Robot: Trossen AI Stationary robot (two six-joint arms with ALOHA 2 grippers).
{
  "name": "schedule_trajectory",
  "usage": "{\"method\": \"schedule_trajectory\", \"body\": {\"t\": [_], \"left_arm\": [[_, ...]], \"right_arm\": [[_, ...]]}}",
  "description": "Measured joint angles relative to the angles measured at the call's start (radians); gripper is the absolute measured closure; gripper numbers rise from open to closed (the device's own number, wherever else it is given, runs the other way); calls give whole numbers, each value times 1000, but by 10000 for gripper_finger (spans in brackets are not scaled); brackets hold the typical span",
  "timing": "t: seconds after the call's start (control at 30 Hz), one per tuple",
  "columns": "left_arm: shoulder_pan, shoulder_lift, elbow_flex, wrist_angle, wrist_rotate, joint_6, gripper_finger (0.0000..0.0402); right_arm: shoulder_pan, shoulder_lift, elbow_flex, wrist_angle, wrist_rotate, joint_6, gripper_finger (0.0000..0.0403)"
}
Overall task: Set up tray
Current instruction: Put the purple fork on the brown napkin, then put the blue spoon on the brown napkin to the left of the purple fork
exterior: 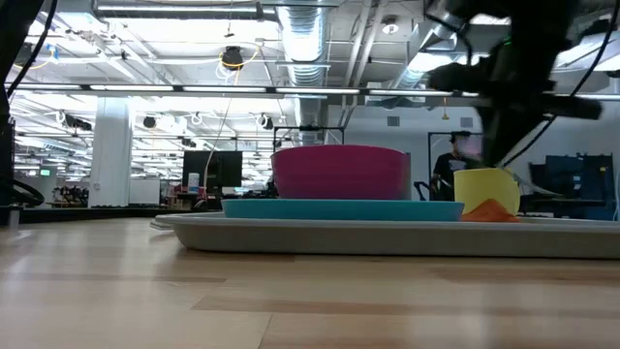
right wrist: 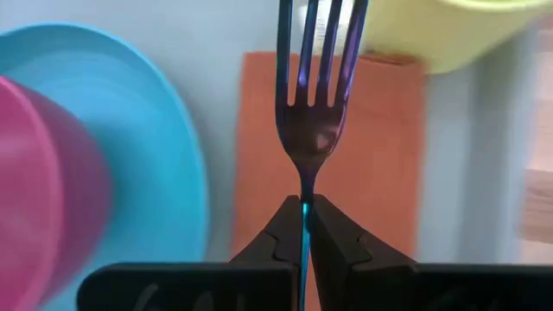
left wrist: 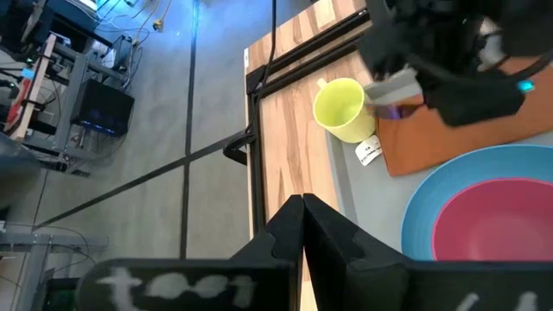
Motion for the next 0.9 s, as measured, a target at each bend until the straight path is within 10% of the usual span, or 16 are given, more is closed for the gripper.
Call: {"method": "schedule_trajectory", "body": {"t": [0.53, 0.9], "left_arm": [[0, 0, 0, -46, 1, 5, 401], [0, 0, 0, -42, 26, 5, 401]], "right_arm": [[-136, 223, 1, 72, -169, -138, 398], [-143, 271, 1, 82, -269, -232, 323]]}}
